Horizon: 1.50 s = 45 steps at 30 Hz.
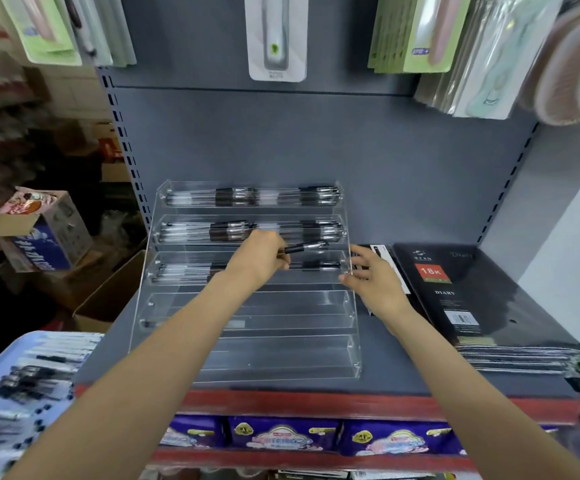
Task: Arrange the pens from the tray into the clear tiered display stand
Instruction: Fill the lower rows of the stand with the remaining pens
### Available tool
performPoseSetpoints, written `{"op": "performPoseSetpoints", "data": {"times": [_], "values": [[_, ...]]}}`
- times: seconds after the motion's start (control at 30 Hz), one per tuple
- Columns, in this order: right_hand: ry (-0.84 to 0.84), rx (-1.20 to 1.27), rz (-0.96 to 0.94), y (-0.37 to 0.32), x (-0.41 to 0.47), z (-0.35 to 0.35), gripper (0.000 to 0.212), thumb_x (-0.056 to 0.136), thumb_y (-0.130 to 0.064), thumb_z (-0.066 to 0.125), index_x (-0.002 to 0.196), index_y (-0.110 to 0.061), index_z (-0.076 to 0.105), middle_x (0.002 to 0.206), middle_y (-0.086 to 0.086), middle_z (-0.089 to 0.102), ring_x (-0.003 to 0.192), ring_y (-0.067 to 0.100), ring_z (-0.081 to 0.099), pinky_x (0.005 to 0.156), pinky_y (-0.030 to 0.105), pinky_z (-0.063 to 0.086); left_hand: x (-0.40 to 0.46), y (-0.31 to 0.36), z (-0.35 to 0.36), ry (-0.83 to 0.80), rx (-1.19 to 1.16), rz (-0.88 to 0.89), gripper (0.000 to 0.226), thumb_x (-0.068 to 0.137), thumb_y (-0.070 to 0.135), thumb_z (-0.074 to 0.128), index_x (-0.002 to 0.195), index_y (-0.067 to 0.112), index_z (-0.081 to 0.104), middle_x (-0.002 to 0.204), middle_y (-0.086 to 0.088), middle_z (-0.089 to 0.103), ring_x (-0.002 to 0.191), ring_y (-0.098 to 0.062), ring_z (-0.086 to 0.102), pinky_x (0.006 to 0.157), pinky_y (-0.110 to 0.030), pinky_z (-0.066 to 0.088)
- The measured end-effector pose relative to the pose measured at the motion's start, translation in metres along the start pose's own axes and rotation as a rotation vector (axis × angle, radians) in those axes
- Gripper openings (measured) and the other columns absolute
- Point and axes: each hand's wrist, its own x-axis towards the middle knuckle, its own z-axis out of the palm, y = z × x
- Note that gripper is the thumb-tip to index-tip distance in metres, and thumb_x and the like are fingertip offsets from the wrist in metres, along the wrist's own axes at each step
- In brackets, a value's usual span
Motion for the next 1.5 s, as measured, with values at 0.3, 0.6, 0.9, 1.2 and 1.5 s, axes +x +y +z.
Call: {"op": "performPoseSetpoints", "data": {"times": [0.3,0.6,0.9,1.2,1.5], "values": [[-0.014,0.000,-0.026,0.003,0.001,-0.001,0.054,0.089,-0.004,0.059,0.138,-0.020,0.042,0.118,-0.004,0.052,0.090,0.007,0.056,0.083,0.021,0.046,-0.008,0.000,0.000,0.072,-0.055,0.057,0.028,0.086,0.030,0.065,0.085,0.003,0.062,0.080,-0.006,0.064,0.077,-0.021,0.059,0.069,-0.032,0.047],[-0.003,-0.008,-0.028,0.006,0.001,-0.001,0.055,0.089,-0.006,0.059,0.138,-0.024,0.042,0.120,-0.004,0.051,0.087,0.007,0.059,0.089,0.029,0.050,-0.014,0.008,0.005,-0.091,-0.047,0.164,0.017,0.099,0.018,0.035,0.111,0.017,0.047,0.105,-0.001,0.049,0.107,-0.024,0.042,0.097,-0.043,0.037],[-0.015,0.026,-0.024,0.004,-0.003,-0.001,0.054,0.090,-0.005,0.058,0.138,-0.025,0.043,0.115,-0.010,0.048,0.081,0.003,0.058,0.083,0.023,0.049,-0.019,-0.002,0.015,0.020,-0.049,0.233,0.026,0.097,0.024,0.045,0.110,0.014,0.064,0.102,-0.003,0.055,0.097,-0.017,0.051,0.088,-0.026,0.039],[0.009,-0.034,-0.033,0.007,-0.003,0.002,0.055,0.091,-0.004,0.056,0.140,-0.022,0.039,0.117,-0.008,0.047,0.081,0.005,0.055,0.084,0.022,0.045,-0.032,-0.018,0.013,0.036,-0.017,0.212,0.024,0.095,0.026,0.050,0.108,0.014,0.066,0.103,-0.002,0.057,0.096,-0.015,0.053,0.087,-0.025,0.042],[0.200,-0.410,-0.330,-0.024,-0.012,0.025,0.048,0.090,-0.008,0.054,0.136,-0.016,0.043,0.130,0.004,0.045,0.124,0.018,0.042,0.095,0.012,0.025,-0.039,-0.013,-0.005,0.198,-0.082,0.202,0.021,0.092,0.029,0.054,0.105,0.017,0.064,0.099,0.002,0.060,0.095,-0.016,0.057,0.087,-0.037,0.047]]}}
